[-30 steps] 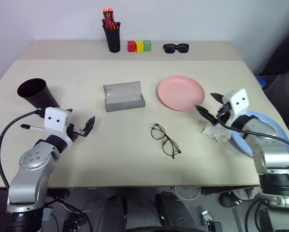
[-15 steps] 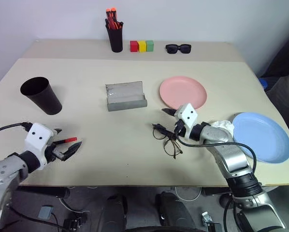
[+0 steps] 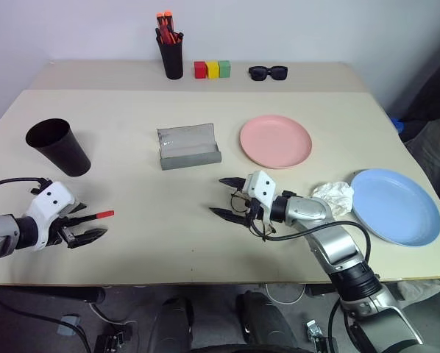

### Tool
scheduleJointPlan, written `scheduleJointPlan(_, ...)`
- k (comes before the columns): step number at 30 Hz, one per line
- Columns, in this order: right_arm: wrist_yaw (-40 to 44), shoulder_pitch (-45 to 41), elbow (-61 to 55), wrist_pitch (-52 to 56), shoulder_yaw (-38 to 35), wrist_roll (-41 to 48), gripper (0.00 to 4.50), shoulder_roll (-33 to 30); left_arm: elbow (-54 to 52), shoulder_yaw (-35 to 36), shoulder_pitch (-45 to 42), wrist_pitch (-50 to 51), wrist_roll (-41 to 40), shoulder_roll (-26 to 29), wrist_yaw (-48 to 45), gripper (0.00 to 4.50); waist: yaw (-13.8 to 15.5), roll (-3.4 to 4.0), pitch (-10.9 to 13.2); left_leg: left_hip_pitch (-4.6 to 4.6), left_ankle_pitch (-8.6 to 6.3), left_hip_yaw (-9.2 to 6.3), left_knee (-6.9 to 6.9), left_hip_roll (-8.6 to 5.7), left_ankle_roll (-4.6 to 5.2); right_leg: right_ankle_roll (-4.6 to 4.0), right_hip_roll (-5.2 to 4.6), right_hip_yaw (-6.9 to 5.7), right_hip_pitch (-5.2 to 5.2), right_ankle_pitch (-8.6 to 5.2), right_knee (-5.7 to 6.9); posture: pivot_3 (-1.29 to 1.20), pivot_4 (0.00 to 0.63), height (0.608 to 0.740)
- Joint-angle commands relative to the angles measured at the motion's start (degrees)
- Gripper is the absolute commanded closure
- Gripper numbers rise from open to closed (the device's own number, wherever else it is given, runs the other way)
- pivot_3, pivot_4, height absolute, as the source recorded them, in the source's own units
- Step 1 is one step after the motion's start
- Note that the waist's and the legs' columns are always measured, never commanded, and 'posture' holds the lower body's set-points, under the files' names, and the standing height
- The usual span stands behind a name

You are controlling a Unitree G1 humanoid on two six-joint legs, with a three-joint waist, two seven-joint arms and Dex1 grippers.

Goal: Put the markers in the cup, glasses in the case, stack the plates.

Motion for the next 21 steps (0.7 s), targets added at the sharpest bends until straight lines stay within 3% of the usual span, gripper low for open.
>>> scheduleJointPlan(1,-0.27,-0.97,-0.46,-1.91,-0.22,-0.22,0.72,1.16,0.42,-1.61,-0.74,0.29,-0.26,3.01,-5.74,0.58,0.0,0.0,0.0,-0.02,0.0,0.0,0.01,0.0,0.0,0.0,0.0,0.0,0.0,0.0,0.0,0.0,0.15,0.725)
scheduleJointPlan(3,-0.46,-0.97,-0.45,-1.92,-0.74,-0.07,0.72,1.44,0.87,-2.52,-0.49,0.34,0.4,4.31,-7.61,1.38,0.0,0.0,0.0,-0.02,0.0,0.02,0.0,0.0,0.0,0.0,-0.01,0.0,0.0,0.0,-0.01,0.0,0.15,0.725)
scheduleJointPlan(9,-0.64,-0.48,-1.26,-1.7,-0.66,-0.1,0.72,1.75,3.21,-3.66,-0.7,-1.58,1.95,5.17,-9.63,4.47,-0.03,0.01,0.0,-0.01,0.0,0.01,0.0,0.01,0.0,0.0,0.0,0.0,-0.02,0.0,0.01,0.0,0.15,0.725)
scheduleJointPlan(15,-0.75,-0.95,-1.2,-1.74,-0.62,-0.17,0.72,1.98,2.72,-1.68,-2.2,-4.31,2.59,2.07,-5.22,4.47,0.01,0.04,0.0,-0.01,0.0,0.01,0.01,0.01,0.0,0.0,0.0,0.0,-0.02,0.0,0.03,0.0,0.15,0.725)
scheduleJointPlan(21,-5.28,-3.96,0.83,-6.44,-0.89,-4.22,0.72,3.92,-5.14,8.96,-10.14,-3.59,-3.4,-9.71,10.1,4.47,0.66,-0.03,0.0,-0.08,0.0,-0.05,0.18,0.01,0.0,0.13,-0.01,-0.03,0.01,0.07,0.11,0.0,0.15,0.725)
